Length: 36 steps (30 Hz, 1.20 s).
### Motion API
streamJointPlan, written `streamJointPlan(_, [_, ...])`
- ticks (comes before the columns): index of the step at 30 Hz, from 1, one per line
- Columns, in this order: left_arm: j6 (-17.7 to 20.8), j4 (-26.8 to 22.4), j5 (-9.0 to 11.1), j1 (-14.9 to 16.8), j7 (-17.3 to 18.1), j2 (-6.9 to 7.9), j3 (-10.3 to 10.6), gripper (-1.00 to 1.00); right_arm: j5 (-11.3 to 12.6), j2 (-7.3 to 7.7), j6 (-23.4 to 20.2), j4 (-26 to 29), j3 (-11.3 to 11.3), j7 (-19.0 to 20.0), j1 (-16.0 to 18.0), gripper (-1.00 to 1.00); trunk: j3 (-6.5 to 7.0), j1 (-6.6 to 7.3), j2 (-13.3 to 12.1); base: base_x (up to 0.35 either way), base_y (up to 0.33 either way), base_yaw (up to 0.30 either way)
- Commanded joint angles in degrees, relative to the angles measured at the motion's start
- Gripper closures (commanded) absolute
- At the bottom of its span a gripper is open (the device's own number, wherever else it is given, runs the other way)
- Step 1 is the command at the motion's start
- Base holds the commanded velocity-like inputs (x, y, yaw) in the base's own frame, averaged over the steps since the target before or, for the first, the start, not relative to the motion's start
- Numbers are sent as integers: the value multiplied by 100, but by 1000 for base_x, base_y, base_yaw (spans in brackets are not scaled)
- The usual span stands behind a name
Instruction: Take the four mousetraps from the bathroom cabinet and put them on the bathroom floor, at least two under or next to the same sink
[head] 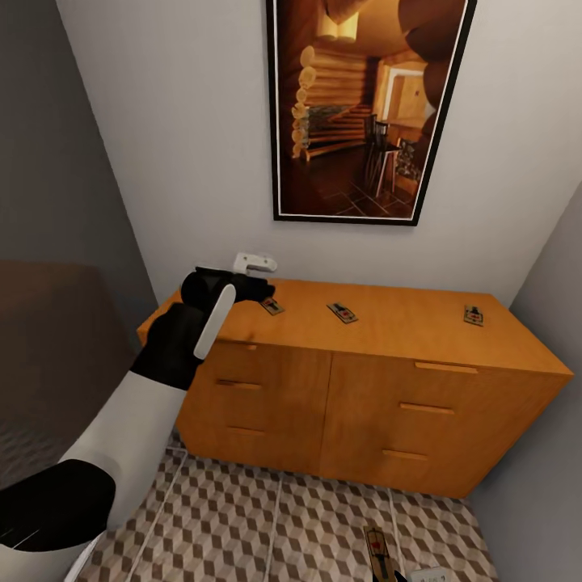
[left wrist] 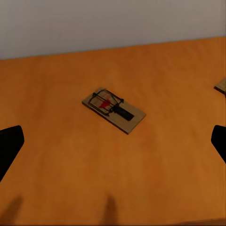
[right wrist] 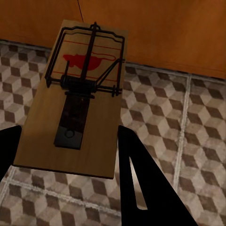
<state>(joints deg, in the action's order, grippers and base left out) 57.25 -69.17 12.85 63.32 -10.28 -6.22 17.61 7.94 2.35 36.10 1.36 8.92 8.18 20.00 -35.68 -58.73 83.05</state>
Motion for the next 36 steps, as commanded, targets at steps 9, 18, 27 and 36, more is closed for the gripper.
streamJointPlan(9, [-91, 90, 61, -73, -53, -27, 22, -100, 84, 2, 13, -5, 40, 61, 4, 100, -5, 0, 3, 0, 0, 0])
streamJointPlan(18, [-204, 272, 68, -83, -53, -29, 24, -100, 84, 2, 16, -5, 40, 61, 4, 100, -5, 0, 3, 0, 0, 0])
streamJointPlan(27, [-222, 288, 76, -83, -53, -29, 24, -100, 84, 2, 18, -5, 40, 61, 4, 100, -5, 0, 3, 0, 0, 0])
streamJointPlan(36, [-223, 290, 77, -83, -53, -29, 24, -100, 84, 2, 18, -5, 40, 61, 4, 100, -39, 0, 3, 0, 0, 0])
